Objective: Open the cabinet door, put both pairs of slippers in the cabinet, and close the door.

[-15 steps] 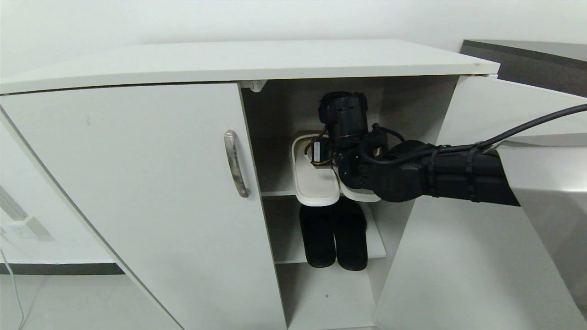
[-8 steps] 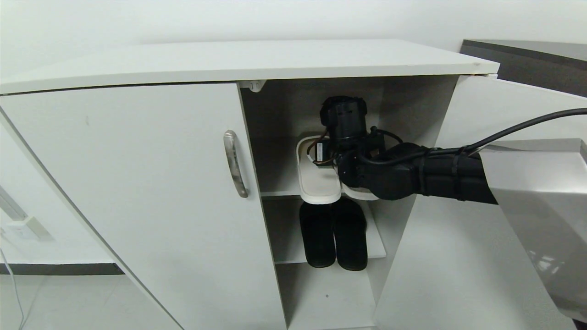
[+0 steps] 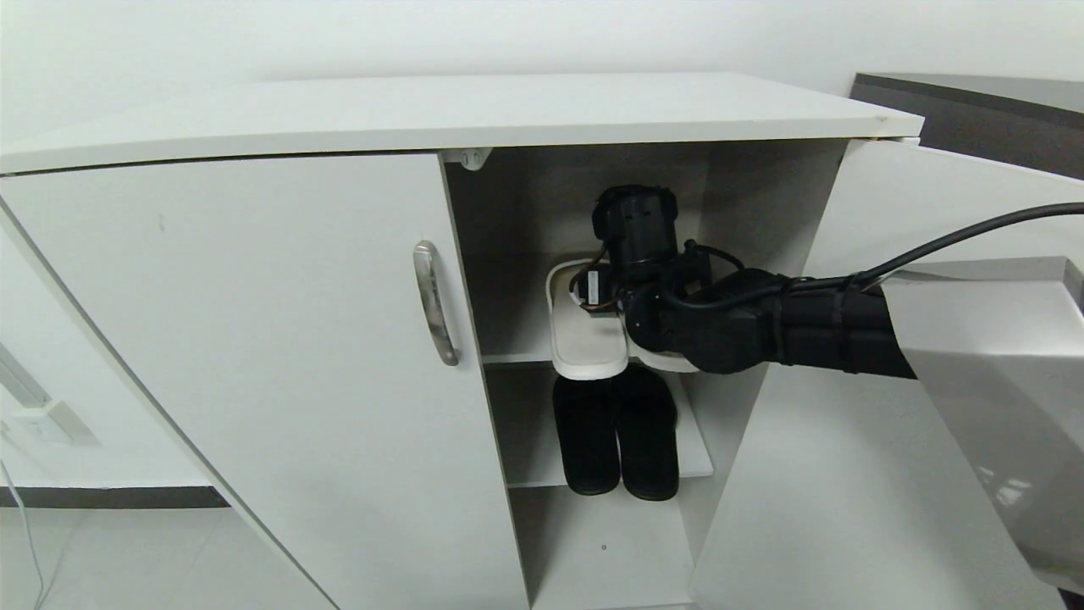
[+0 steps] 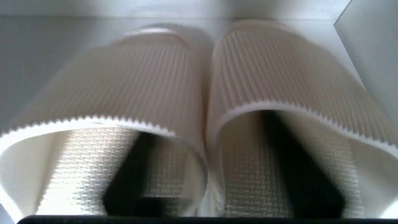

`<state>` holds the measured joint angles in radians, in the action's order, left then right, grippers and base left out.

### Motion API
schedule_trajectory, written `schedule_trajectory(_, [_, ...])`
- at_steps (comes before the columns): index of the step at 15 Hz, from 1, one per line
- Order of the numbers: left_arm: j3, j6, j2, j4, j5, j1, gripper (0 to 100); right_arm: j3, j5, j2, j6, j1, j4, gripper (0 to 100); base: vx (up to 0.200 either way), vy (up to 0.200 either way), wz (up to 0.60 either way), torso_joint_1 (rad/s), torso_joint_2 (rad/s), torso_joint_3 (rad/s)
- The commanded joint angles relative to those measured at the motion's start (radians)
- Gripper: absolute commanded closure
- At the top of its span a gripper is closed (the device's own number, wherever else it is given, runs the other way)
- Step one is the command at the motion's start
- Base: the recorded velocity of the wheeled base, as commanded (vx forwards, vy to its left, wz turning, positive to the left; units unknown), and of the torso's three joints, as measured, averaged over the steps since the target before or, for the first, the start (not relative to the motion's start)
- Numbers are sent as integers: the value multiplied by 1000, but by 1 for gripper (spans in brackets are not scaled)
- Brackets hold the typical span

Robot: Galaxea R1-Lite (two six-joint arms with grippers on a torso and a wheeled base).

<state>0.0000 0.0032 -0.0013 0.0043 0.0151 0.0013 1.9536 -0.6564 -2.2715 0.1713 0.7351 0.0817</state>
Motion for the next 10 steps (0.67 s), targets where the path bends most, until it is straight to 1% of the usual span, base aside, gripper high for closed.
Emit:
schedule_trajectory(1, [0,0,1,0,0,0,100,-45,0,40,1,13,1,0,0,0,0,0,0,0])
schedule_trajectory(4, [0,0,1,0,0,0,100,-137,-22,107,7,43,10,0,0,0,0,0,0,0])
schedule_trajectory(7, [0,0,1,0,0,0,100,-268,-28,207,17,78,16,0,0,0,0,0,0,0])
schedule_trajectory(9, [0,0,1,0,0,0,100,-378,-31,294,17,104,52,0,0,0,0,0,0,0])
schedule_trajectory(10, [0,0,1,0,0,0,100,-398,-31,313,16,110,59,0,0,0,0,0,0,0])
